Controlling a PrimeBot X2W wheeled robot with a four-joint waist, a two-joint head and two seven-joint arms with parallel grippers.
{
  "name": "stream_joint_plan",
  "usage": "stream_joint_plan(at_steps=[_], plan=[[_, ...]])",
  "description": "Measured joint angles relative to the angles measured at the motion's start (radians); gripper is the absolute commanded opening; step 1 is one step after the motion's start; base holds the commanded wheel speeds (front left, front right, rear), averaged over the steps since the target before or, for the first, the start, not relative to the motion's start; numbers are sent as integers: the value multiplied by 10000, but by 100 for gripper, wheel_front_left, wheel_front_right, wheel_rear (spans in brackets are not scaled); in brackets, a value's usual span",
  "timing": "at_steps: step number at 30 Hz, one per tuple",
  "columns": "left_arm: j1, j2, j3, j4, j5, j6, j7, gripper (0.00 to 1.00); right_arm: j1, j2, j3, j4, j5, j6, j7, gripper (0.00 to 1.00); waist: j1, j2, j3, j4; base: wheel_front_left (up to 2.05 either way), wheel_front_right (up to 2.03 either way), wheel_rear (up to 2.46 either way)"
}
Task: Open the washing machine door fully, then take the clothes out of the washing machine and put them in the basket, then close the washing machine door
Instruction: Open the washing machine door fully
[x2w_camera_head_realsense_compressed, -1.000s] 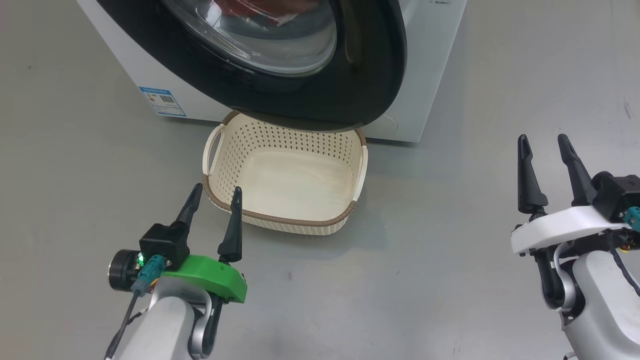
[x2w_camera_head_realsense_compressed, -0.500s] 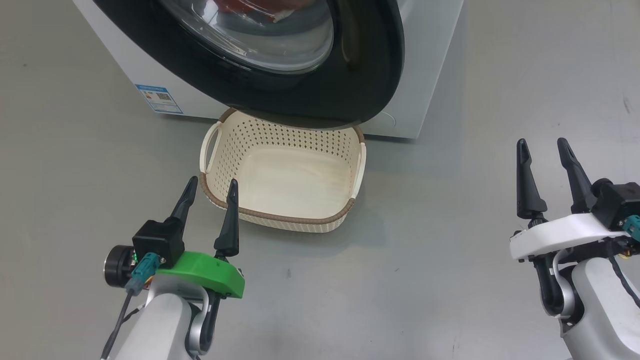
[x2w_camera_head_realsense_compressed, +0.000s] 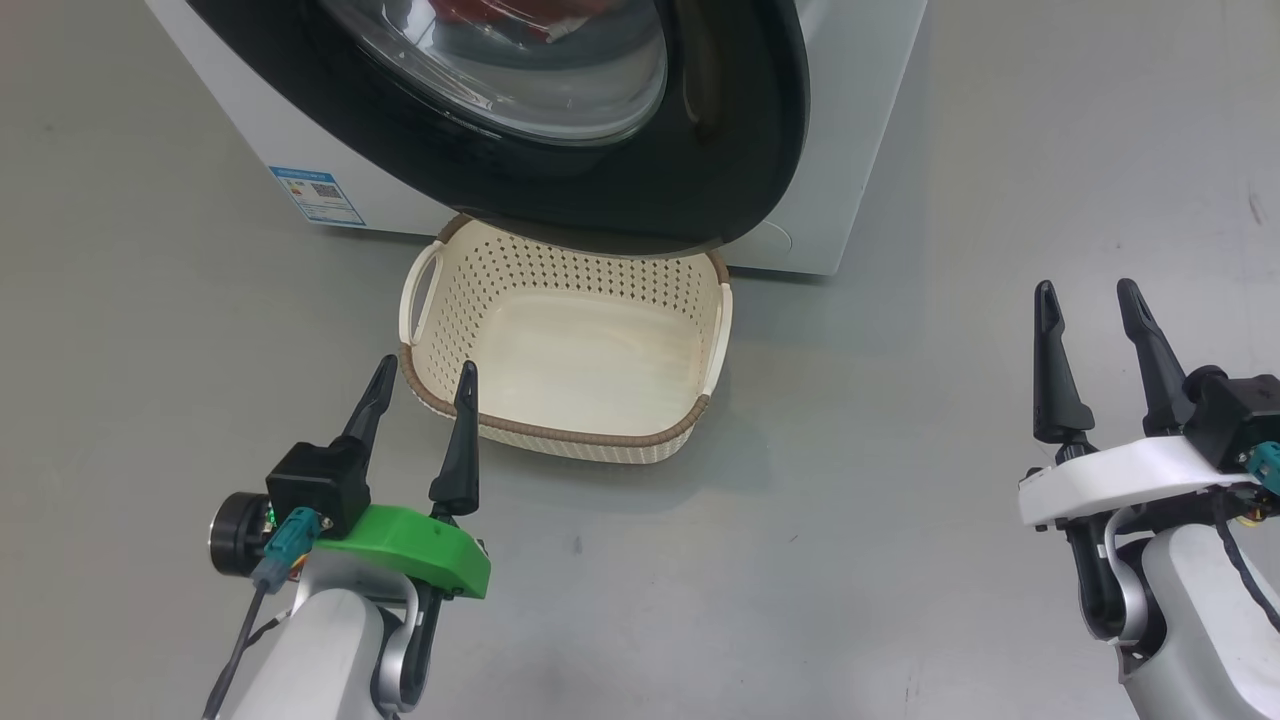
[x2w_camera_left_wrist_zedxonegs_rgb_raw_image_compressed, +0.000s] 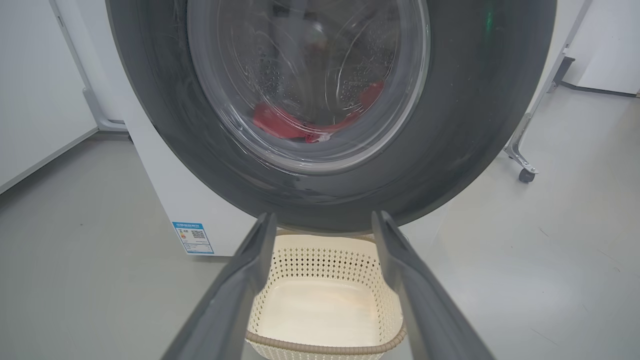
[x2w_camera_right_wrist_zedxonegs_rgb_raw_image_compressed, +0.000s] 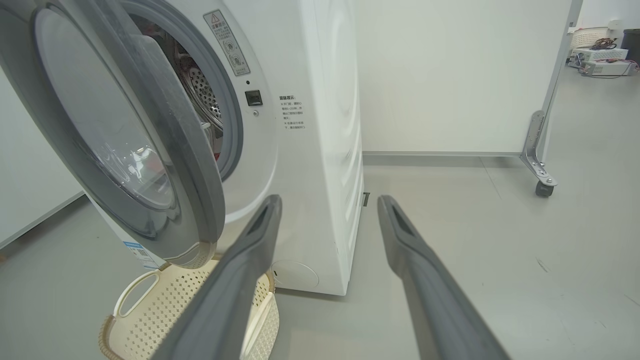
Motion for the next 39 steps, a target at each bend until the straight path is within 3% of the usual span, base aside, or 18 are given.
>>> stream_joint_plan(at_steps=[39], plan=[[5, 0, -150, 0, -2, 0, 0, 100, 282, 261, -420, -353, -428, 0, 148, 100, 0, 0, 42, 62, 0, 0, 0]])
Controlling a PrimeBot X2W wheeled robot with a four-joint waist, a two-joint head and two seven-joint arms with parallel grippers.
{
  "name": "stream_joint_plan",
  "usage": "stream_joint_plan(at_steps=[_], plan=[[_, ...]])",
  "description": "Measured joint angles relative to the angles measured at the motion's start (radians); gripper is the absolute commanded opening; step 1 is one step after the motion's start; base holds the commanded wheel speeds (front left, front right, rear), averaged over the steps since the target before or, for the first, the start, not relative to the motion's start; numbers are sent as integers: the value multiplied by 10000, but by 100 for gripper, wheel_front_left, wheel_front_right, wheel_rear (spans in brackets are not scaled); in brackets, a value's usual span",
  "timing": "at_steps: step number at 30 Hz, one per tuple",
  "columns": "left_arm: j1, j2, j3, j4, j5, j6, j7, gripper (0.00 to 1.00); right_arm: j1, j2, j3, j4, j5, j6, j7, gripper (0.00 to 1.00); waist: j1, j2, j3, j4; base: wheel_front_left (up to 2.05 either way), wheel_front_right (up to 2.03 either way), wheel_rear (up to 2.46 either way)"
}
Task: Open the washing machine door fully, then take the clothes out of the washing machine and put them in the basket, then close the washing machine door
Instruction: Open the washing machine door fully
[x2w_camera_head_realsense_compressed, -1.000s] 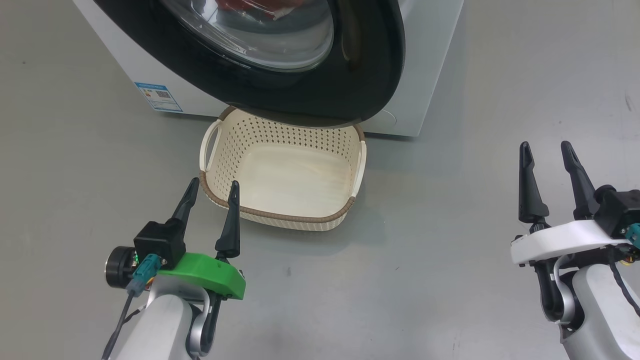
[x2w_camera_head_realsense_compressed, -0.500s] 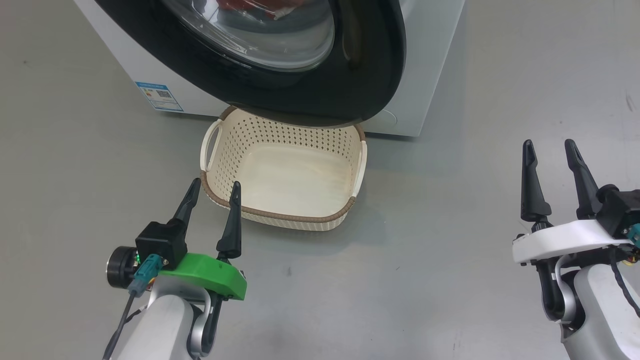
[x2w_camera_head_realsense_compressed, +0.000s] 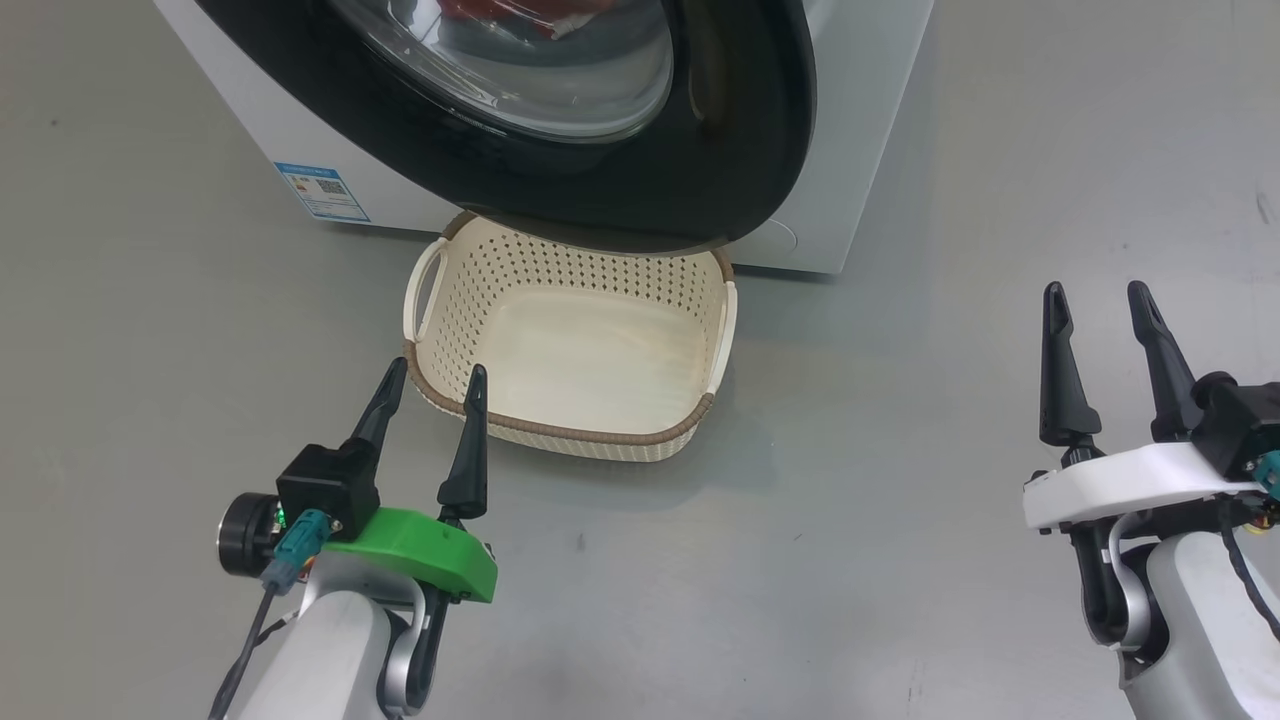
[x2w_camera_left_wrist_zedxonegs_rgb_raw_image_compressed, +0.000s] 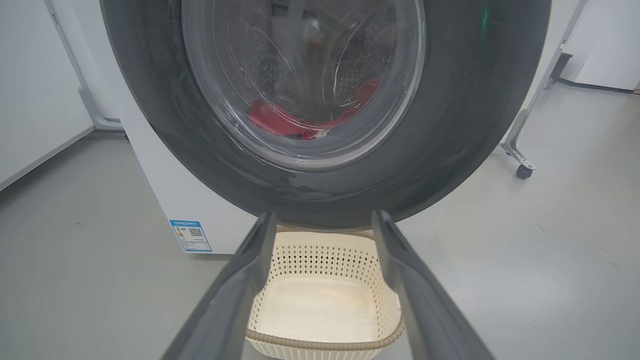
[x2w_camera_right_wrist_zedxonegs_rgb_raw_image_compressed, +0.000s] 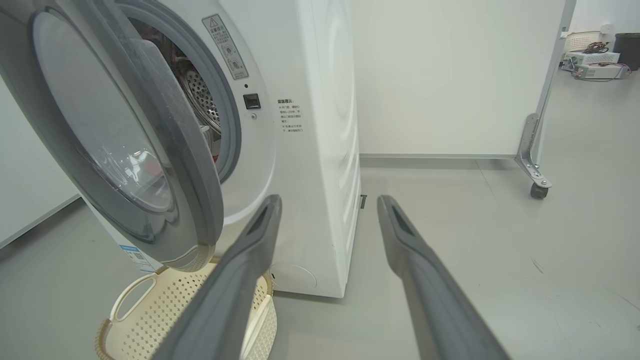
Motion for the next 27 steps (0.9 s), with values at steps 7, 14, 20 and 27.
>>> stream_joint_plan(at_steps=[7, 14, 20, 27], plan=[[2, 0, -59, 2, 0, 0, 0, 100, -6, 144, -104, -176, 171, 0, 84, 0, 0, 0, 0, 23, 0, 0, 0], [2, 0, -132, 4, 0, -2, 0, 100, -167, 529, -401, -288, 1225, 157, 393, 0, 0, 0, 49, 58, 0, 0, 0], [2, 0, -198, 2, 0, -2, 0, 100, -727, 978, -849, -376, 2589, 449, 911, 0, 0, 0, 143, 100, 0, 0, 0], [-16, 0, -389, -48, -2, -35, 0, 100, -1976, 1168, -1386, -403, 4103, 627, 2038, 0, 0, 0, 424, 218, 0, 0, 0]])
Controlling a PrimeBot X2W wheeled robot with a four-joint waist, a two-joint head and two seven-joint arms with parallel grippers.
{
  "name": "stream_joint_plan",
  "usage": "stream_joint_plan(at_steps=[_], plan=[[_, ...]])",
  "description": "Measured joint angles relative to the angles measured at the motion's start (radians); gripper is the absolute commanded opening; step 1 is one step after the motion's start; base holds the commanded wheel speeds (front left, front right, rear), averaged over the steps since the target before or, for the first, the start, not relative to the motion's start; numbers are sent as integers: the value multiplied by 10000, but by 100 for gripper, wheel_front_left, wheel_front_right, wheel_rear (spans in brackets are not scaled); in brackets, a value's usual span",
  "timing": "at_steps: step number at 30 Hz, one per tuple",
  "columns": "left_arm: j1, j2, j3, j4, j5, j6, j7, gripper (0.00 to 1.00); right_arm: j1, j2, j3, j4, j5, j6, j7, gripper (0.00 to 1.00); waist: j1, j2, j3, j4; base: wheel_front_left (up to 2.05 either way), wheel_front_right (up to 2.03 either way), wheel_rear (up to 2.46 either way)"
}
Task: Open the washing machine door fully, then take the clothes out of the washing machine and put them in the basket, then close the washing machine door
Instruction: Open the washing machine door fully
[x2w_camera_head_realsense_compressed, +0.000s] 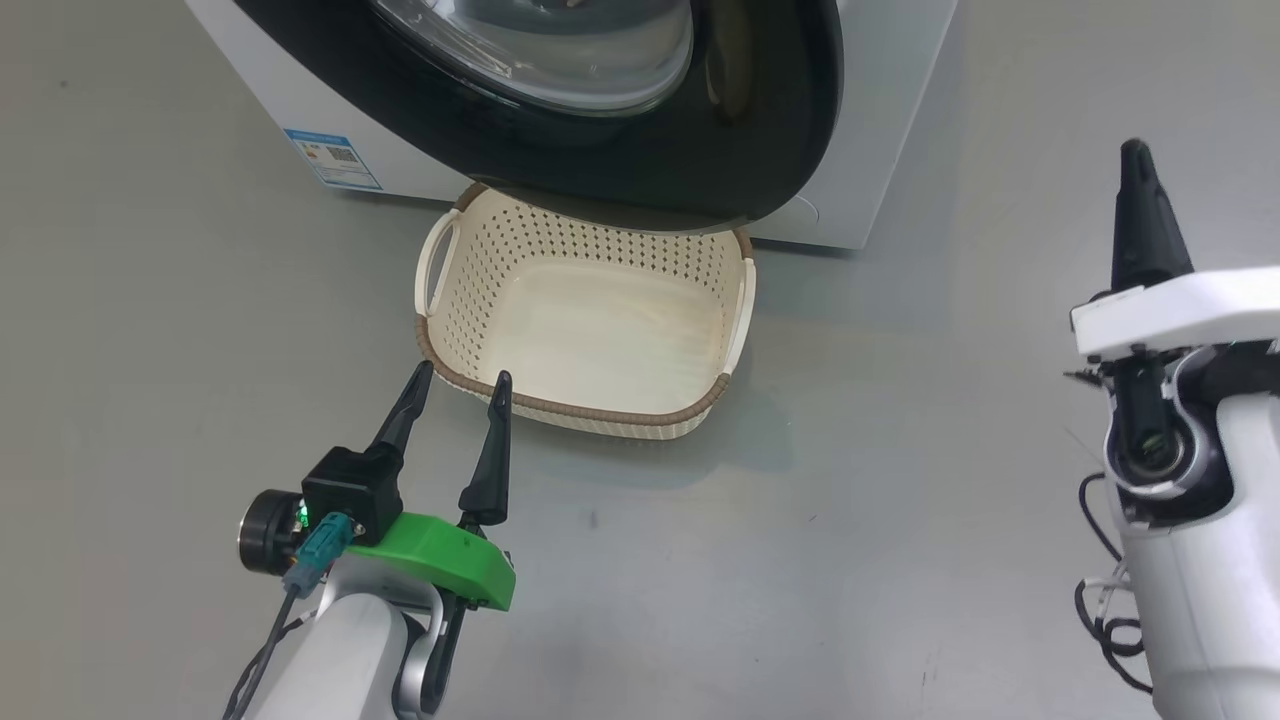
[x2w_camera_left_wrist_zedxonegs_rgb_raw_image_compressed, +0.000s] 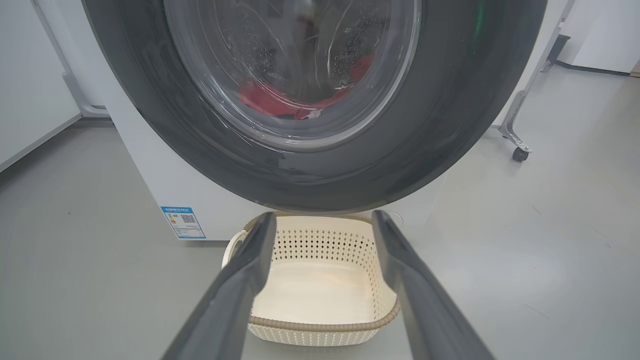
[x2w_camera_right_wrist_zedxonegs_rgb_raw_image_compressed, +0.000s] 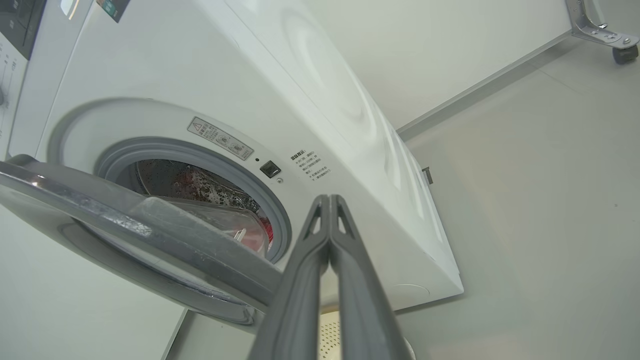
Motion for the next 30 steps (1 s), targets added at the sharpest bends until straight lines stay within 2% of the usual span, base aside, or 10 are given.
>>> stream_joint_plan(at_steps=[9, 18, 30], plan=[[-46, -2, -79, -17, -33, -12, 0, 100, -1529, 119, -591, 372, 1670, -21, 1373, 0, 0, 0, 272, 273, 0, 0, 0], [-247, -2, -180, -67, -274, -12, 0, 100, -2796, 476, -1122, 997, 3680, -374, 2842, 0, 0, 0, 491, 521, 0, 0, 0], [-332, -6, -360, -125, -468, -8, 0, 100, -4312, 506, -1685, 2094, 5214, -631, 4266, 0, 0, 0, 802, 753, 0, 0, 0]])
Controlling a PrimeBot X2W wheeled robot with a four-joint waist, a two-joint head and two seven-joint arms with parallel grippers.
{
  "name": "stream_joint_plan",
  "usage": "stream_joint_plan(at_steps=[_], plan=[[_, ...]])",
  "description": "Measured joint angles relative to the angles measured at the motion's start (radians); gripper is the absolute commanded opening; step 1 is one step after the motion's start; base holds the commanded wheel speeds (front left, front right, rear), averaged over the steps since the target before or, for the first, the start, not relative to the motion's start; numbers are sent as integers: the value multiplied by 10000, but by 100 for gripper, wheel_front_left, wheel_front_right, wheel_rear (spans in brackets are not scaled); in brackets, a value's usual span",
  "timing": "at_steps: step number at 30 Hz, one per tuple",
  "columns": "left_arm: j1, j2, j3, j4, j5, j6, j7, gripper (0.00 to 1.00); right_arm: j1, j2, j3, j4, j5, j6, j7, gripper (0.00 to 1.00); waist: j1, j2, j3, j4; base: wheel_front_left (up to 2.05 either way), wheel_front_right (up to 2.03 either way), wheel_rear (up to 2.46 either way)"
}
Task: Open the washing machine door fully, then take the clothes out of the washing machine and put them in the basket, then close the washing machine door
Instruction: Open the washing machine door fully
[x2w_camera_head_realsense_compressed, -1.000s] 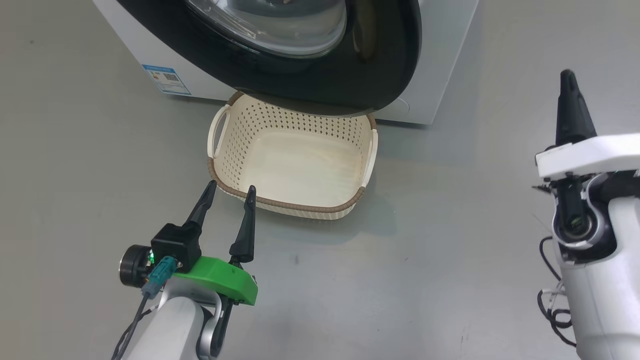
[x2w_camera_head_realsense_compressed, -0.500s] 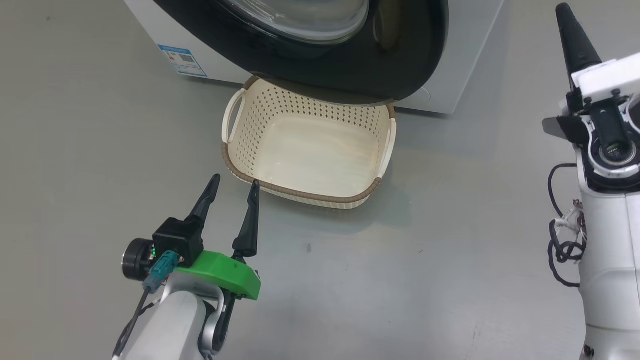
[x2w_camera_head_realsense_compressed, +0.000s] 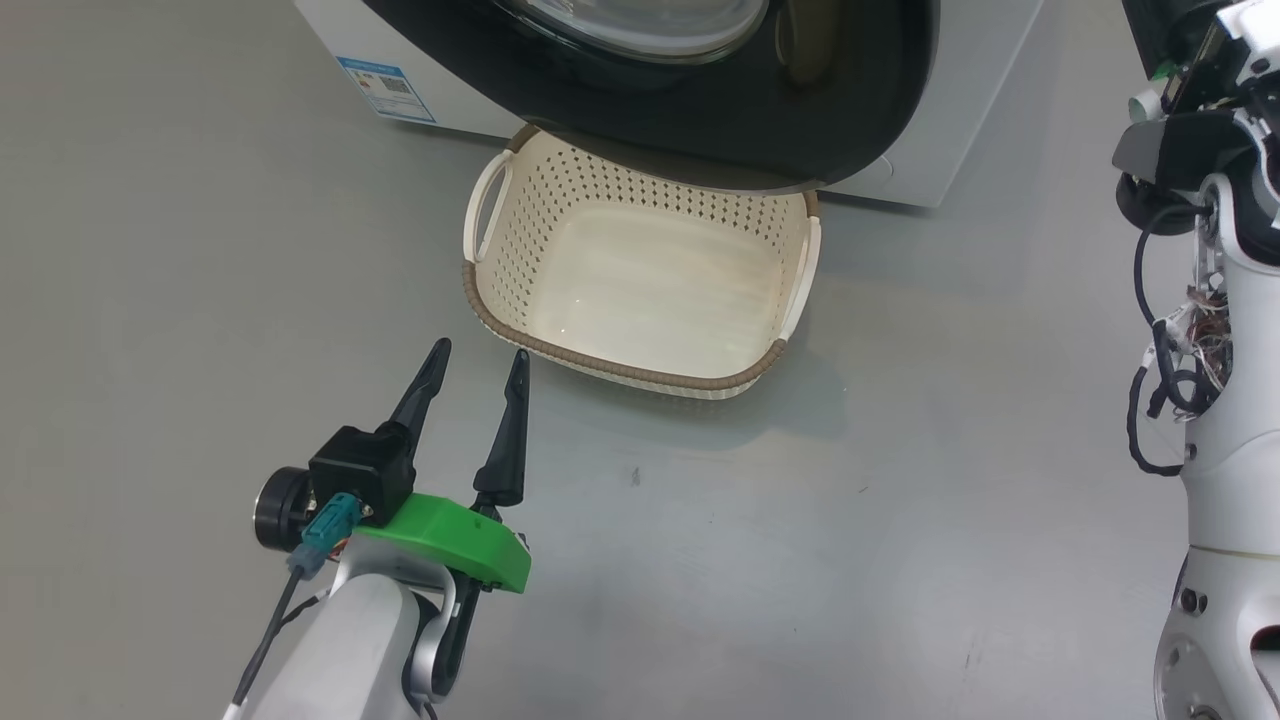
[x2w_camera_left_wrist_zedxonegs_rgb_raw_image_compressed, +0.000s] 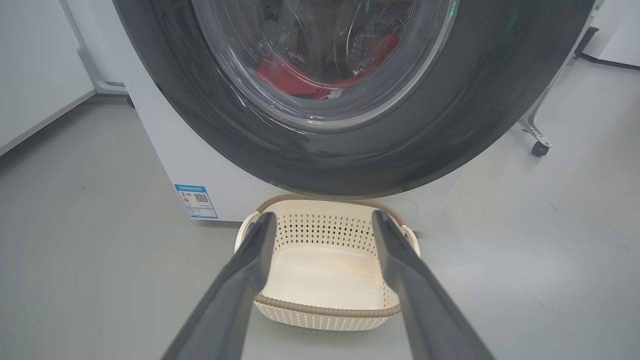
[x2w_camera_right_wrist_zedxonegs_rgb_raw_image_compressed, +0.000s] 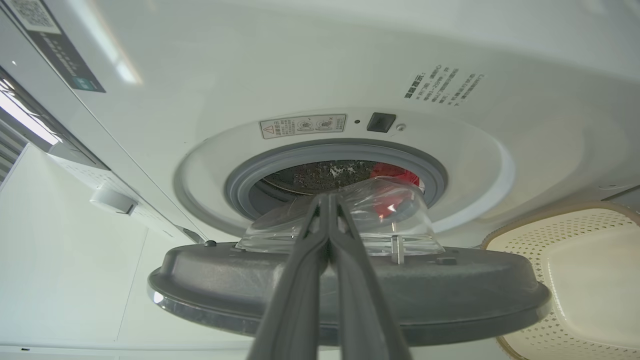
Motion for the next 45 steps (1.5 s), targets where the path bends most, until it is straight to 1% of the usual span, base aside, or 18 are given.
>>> stream_joint_plan(at_steps=[3, 8, 14, 22, 33, 45], plan=[[-81, -2, -59, -17, -58, 0, 0, 100, -320, -8, -150, 324, 270, 0, 293, 0, 0, 0, 79, 73, 0, 0, 0], [-94, -4, -109, -31, -81, 10, 0, 100, -753, -42, -165, 876, 372, -2, 692, 0, 0, 0, 212, 177, 0, 0, 0], [-177, -6, -190, -33, -153, 12, 0, 100, -1023, -23, -276, 1973, 851, -2, 1214, 0, 0, 0, 297, 312, 0, 0, 0], [-186, -6, -215, -31, -161, 54, 0, 100, -1597, 25, -359, 2704, 1429, -2, 1749, 0, 0, 0, 321, 402, 0, 0, 0], [-198, -8, -215, -29, -176, 65, 0, 100, -2148, 36, -38, 3799, 1444, -2, 2353, 0, 0, 0, 381, 534, 0, 0, 0], [-227, -8, -224, -23, -180, 69, 0, 100, -2545, -44, 209, 4619, 1444, -2, 2861, 0, 0, 0, 393, 602, 0, 0, 0]])
